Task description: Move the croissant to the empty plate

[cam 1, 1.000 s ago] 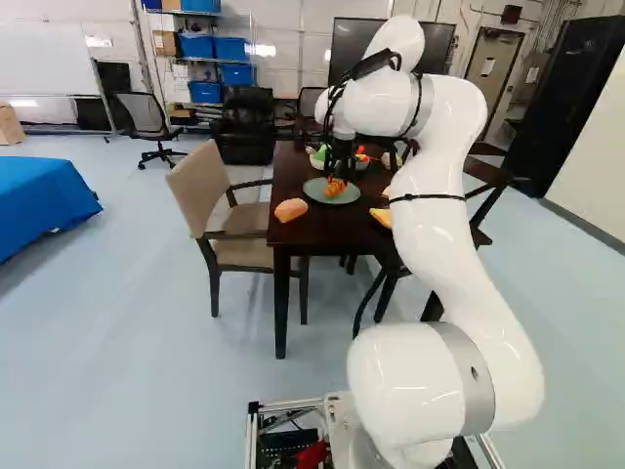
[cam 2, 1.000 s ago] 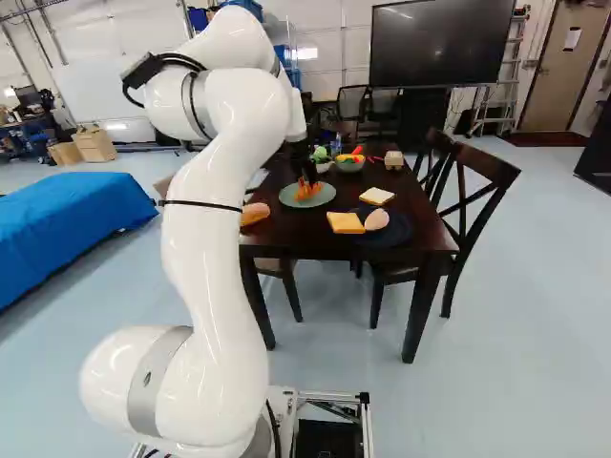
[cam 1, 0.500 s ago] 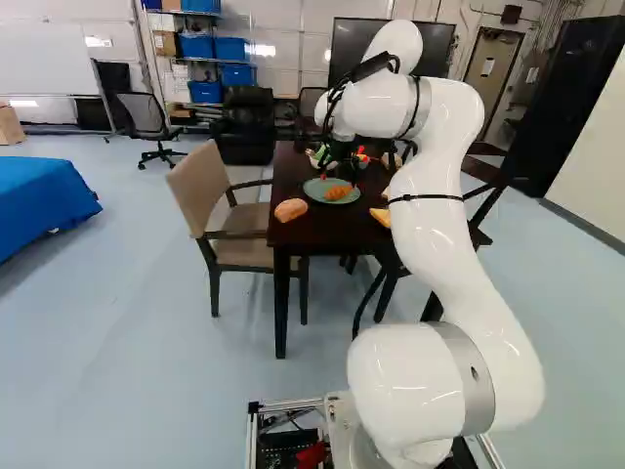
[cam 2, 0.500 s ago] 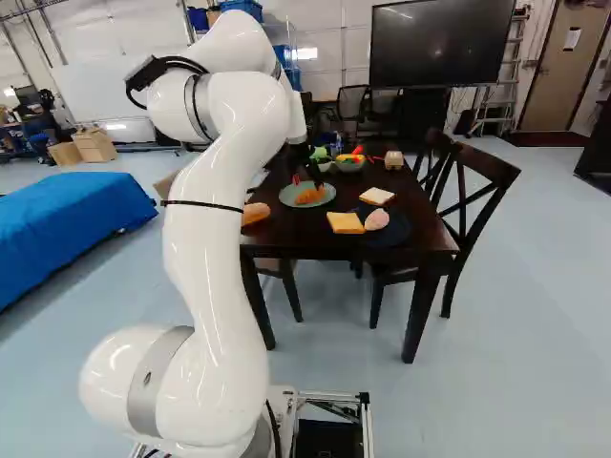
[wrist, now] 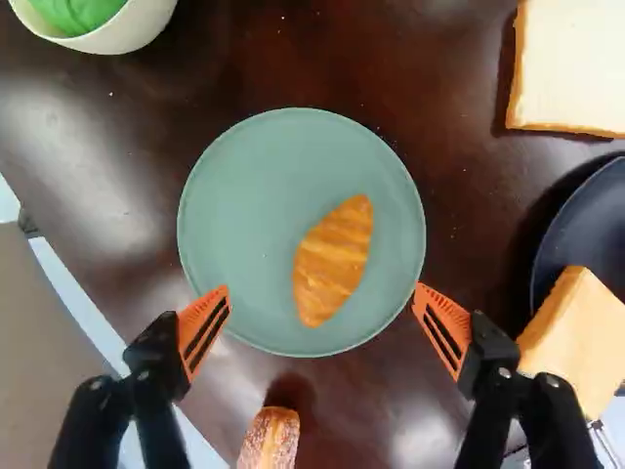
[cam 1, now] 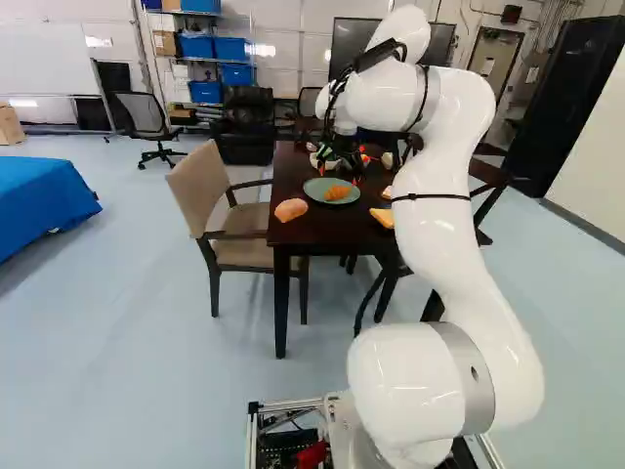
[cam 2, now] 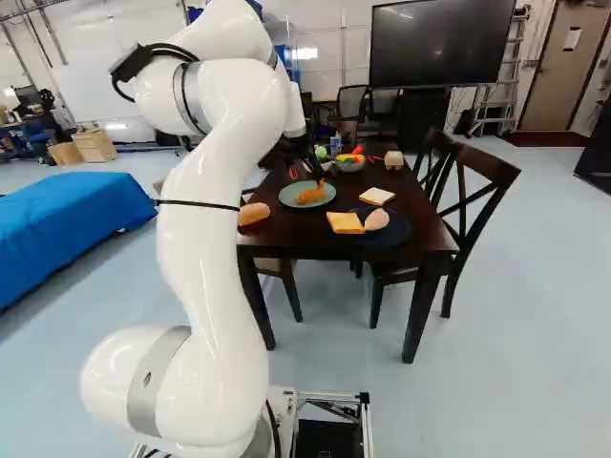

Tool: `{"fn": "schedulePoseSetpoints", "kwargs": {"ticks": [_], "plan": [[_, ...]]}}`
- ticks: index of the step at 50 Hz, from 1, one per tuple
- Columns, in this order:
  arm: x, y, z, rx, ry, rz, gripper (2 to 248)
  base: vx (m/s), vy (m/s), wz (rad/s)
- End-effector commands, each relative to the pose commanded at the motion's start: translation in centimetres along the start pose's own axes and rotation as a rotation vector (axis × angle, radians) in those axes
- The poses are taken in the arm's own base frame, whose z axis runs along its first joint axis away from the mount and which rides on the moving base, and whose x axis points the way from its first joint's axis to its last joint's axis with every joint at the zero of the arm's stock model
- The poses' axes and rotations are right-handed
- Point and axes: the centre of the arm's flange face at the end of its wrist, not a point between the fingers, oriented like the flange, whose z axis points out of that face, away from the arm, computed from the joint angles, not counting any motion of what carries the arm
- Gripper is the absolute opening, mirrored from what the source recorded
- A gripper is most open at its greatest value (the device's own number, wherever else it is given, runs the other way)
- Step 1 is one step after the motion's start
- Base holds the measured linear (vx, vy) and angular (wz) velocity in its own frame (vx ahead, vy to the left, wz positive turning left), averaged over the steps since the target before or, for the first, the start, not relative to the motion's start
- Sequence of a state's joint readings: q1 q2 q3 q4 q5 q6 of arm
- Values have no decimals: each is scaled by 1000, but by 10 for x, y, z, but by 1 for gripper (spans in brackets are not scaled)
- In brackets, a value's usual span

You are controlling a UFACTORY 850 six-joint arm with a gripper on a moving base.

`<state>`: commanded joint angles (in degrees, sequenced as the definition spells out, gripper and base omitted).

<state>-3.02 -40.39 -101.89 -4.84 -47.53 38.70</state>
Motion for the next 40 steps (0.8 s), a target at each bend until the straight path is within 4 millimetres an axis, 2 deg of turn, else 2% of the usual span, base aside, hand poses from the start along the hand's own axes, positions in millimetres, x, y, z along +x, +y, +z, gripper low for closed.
{"fn": "schedulePoseSetpoints", "kwargs": {"ticks": [40], "plan": [[-52,37,-79,5,4,-7,247,0,0,0]]}}
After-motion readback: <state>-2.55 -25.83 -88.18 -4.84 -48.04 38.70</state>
